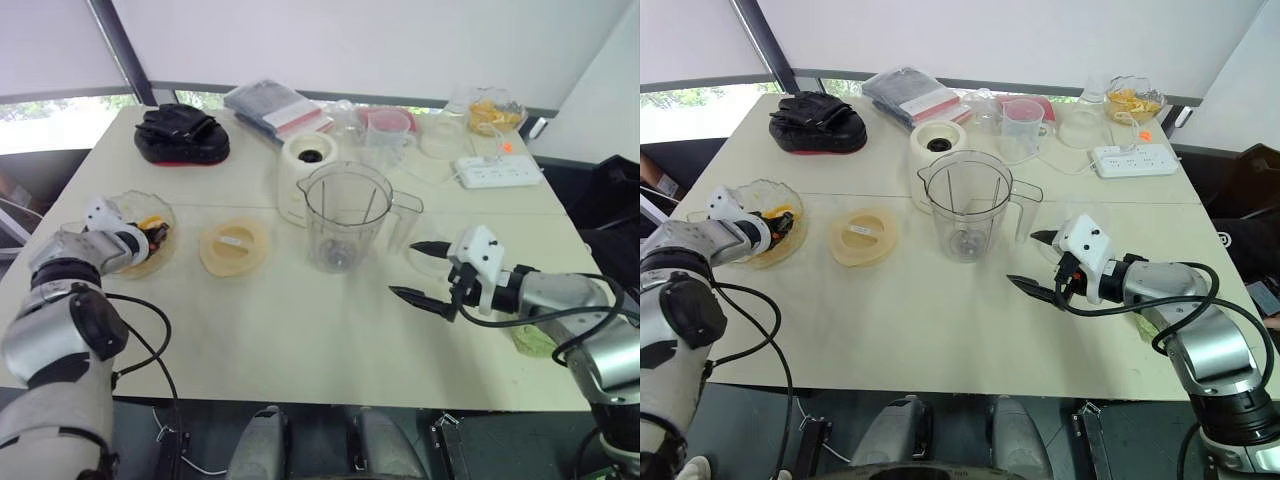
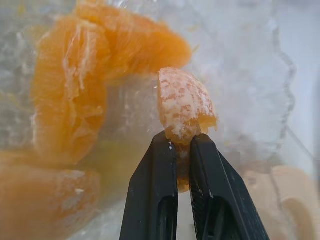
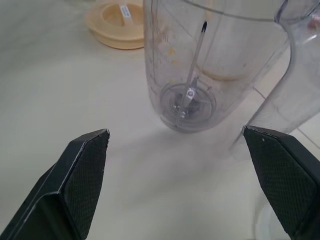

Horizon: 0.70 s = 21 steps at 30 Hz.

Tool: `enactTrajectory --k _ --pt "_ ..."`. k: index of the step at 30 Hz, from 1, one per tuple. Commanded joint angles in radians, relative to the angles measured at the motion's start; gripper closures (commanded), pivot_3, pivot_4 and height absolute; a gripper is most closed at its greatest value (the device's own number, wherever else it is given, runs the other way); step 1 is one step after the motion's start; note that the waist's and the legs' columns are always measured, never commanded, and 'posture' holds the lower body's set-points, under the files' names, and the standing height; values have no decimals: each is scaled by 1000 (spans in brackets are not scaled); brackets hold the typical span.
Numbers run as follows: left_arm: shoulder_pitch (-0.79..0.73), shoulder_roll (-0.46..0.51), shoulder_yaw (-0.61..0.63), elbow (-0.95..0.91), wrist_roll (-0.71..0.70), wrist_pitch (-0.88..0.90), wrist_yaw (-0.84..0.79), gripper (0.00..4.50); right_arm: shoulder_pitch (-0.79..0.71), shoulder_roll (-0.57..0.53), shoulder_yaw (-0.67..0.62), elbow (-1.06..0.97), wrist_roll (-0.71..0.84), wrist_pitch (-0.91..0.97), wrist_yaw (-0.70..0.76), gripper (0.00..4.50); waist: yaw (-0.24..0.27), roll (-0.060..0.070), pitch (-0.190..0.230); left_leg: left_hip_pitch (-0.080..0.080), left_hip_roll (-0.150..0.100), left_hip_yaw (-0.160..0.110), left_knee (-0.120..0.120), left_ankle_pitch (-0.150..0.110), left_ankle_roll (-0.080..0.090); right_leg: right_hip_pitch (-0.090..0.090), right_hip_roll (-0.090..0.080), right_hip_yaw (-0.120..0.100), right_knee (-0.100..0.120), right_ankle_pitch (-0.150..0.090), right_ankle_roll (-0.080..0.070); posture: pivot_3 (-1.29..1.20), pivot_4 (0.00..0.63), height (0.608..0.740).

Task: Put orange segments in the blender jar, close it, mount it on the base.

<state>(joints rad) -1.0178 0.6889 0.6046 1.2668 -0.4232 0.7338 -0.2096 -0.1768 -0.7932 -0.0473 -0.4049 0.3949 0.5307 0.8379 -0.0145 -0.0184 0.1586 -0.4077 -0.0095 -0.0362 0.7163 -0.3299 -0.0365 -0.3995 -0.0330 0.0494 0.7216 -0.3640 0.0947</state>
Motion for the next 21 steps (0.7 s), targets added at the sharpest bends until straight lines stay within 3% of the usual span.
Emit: enactTrajectory --k 1,11,21 --pt "9 30 24 -48 -36 16 -35 4149 -26 5 -1 4 -3 -26 11 0 0 0 0 0 0 0 0 0 0 0 0 0 0 0 0 0 150 740" --pt "122 37 88 -177 -137 47 -127 4149 -63 12 21 46 -16 -48 35 0 -3 0 0 0 0 0 0 0 0 0 0 0 0 0 0 0 150 740" --pt "303 -37 150 -426 -267 64 -201 4149 -85 18 32 66 -25 -60 49 0 -1 0 0 0 0 0 0 0 0 0 -1 0 0 0 0 0 150 740"
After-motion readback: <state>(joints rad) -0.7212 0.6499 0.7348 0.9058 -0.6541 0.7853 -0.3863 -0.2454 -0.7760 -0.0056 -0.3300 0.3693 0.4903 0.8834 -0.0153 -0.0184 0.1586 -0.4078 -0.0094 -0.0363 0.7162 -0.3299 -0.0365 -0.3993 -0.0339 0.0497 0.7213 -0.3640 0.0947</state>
